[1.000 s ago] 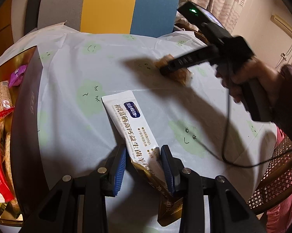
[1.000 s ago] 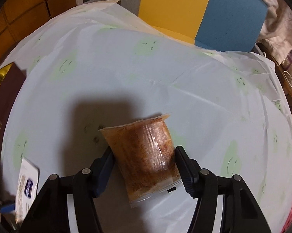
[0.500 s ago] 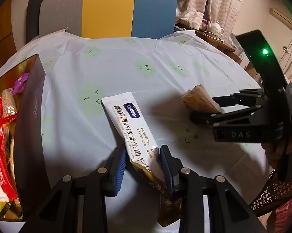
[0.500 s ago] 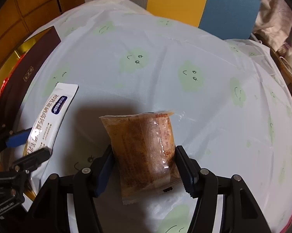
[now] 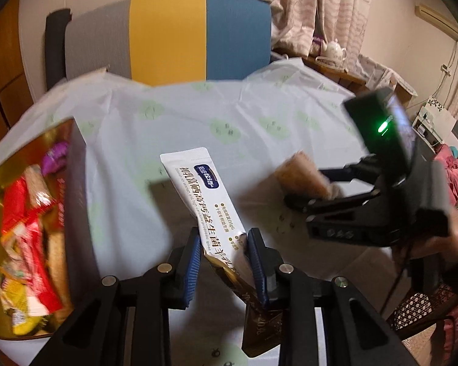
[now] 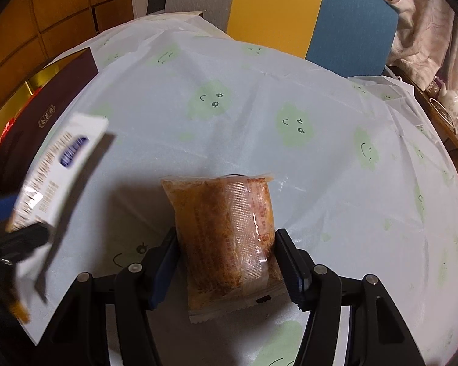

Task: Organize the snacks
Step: 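Carry the stick pack into the gold tray and open the left tool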

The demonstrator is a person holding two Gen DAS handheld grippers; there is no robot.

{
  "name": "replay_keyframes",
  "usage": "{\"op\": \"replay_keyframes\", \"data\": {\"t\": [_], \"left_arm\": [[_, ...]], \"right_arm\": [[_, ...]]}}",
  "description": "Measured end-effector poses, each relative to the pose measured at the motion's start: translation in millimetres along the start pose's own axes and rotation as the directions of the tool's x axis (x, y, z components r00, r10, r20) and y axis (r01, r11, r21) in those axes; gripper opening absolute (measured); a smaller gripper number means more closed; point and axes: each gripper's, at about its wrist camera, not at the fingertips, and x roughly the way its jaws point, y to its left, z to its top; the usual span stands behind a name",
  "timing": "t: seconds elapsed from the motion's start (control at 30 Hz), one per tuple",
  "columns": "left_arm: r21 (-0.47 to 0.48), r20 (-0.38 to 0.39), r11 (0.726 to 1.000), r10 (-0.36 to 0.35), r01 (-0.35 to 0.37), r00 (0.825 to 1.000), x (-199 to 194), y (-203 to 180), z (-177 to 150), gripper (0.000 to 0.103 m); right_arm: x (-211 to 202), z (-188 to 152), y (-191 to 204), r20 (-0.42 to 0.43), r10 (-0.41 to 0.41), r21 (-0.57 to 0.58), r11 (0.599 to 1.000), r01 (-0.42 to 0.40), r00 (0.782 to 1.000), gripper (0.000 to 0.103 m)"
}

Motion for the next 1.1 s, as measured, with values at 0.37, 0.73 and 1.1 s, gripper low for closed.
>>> {"op": "replay_keyframes", "data": {"t": [0.37, 0.73, 1.1], "left_arm": [[-0.071, 0.086, 0.997, 0.022, -0.016, 0.996, -46.7, 22.8, 21.8, 0.031], [-0.21, 0.111, 0.976, 0.085, -0.06, 0.99, -73.1, 75.7, 15.4, 0.031], [-0.487, 0.073, 0.856, 0.237, -0.173, 0.969, -101.5, 198.0, -16.2, 0.031]], "right_arm": [[-2.6, -4.0, 2.2, 0.009, -0.006, -0.02, 1.0, 0.006, 1.0, 0.062], [-2.1, -3.8, 4.0, 0.011, -0.01, -0.03, 1.0, 0.01, 1.0, 0.062], [-1.0, -1.8, 0.5, 0.003, -0.005, -0.016, 1.0, 0.005, 1.0, 0.062]]}}
